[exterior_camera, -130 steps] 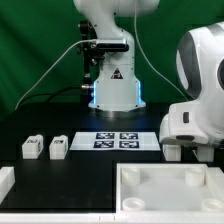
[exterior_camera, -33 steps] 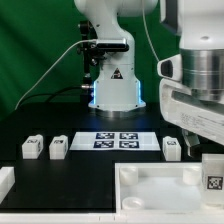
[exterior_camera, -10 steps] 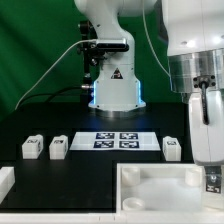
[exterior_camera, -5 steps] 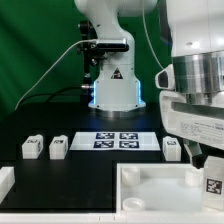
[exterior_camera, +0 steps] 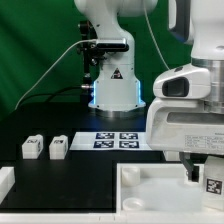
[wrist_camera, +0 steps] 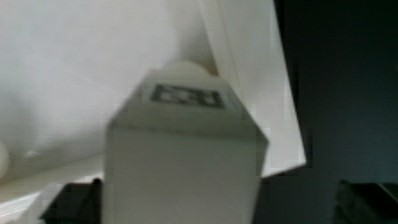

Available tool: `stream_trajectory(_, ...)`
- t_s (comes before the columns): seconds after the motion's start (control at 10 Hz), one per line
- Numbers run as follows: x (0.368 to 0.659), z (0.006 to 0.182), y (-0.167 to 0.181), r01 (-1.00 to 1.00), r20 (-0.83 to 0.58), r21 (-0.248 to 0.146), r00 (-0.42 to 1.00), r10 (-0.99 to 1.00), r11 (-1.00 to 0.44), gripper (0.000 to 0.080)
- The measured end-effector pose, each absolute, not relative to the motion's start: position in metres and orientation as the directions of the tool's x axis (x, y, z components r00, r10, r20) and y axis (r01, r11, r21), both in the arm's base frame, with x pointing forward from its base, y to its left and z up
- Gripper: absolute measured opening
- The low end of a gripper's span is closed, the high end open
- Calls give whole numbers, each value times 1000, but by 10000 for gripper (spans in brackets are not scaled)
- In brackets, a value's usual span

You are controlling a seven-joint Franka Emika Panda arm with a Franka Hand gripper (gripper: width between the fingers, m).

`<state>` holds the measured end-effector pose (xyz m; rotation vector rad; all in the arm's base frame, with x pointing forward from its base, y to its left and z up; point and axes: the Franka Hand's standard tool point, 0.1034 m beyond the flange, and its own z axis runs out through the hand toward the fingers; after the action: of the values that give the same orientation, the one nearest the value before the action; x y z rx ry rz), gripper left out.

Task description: Assemble one leg

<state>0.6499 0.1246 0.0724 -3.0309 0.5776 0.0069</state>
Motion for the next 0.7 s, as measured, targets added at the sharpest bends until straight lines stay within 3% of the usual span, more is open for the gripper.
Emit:
stream_trajectory(0.1,650,72,124,-410,-18,-53,912,-410,-911,519)
stream_trajectory(0.2,650,72,122,-488,-21,-47,873,-488,-871,381)
stream_trajectory(0.3,649,71,118,-562,-26,-40,827,-561,-826,302)
stream_trajectory(0.6,648,70,114,-817,-38,-21,576,-816,-576,302)
stream_trajectory(0.7,646,70,111,-931,-32,-1,365,-931,-365,302)
